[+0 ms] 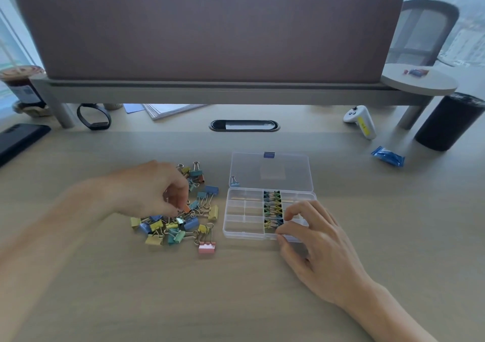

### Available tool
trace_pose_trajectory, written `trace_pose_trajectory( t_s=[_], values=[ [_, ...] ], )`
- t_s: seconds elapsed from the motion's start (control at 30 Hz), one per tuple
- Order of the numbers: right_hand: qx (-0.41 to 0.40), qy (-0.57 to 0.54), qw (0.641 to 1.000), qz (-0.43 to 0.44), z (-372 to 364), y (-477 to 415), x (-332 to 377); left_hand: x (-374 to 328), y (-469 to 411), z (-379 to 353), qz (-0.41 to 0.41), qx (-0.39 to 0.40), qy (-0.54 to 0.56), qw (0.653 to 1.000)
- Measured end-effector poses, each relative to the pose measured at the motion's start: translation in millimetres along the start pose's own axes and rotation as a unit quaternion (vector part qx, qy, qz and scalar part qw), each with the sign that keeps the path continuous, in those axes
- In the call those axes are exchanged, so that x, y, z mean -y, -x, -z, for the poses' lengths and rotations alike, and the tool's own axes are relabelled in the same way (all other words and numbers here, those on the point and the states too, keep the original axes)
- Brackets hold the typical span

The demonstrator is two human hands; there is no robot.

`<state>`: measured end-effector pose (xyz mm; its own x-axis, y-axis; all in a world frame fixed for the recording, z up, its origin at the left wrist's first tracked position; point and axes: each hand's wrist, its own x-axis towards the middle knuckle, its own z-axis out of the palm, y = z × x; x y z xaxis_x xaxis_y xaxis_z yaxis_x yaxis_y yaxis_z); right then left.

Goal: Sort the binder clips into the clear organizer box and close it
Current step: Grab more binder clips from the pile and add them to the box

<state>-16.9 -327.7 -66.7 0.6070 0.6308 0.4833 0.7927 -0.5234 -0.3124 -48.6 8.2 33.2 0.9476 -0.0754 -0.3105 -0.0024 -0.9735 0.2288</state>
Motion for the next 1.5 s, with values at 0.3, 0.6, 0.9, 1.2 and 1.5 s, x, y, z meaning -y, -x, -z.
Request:
trace_pose_trajectory(
  t_s=[0.3, 0.6, 0.9, 1.2, 1.5],
  values=[
    [-0.005, -0.003, 1.0, -0.003, 0, 0, 1, -7, 7, -10, 0.008, 0.04, -0.058, 0.997],
    [-0.002, 0.005, 1.0, -0.004, 1, -1, 1, -7, 4, -17, 0.006, 0.016, -0.024, 1.0],
    [-0.007, -0.001, 1.0, -0.004, 0, -1, 1, -29, 4, 0, -0.016, -0.097, 0.095, 0.991],
    [-0.009, -0.008, 1.0, -0.002, 1, -1, 1, -108, -16, -41, -0.115, -0.134, 0.276, 0.945],
    [-0.01, -0.018, 1.0, -0.001, 2, -1, -1, -112, -24, -58, -0.138, -0.135, 0.253, 0.948]
  ],
)
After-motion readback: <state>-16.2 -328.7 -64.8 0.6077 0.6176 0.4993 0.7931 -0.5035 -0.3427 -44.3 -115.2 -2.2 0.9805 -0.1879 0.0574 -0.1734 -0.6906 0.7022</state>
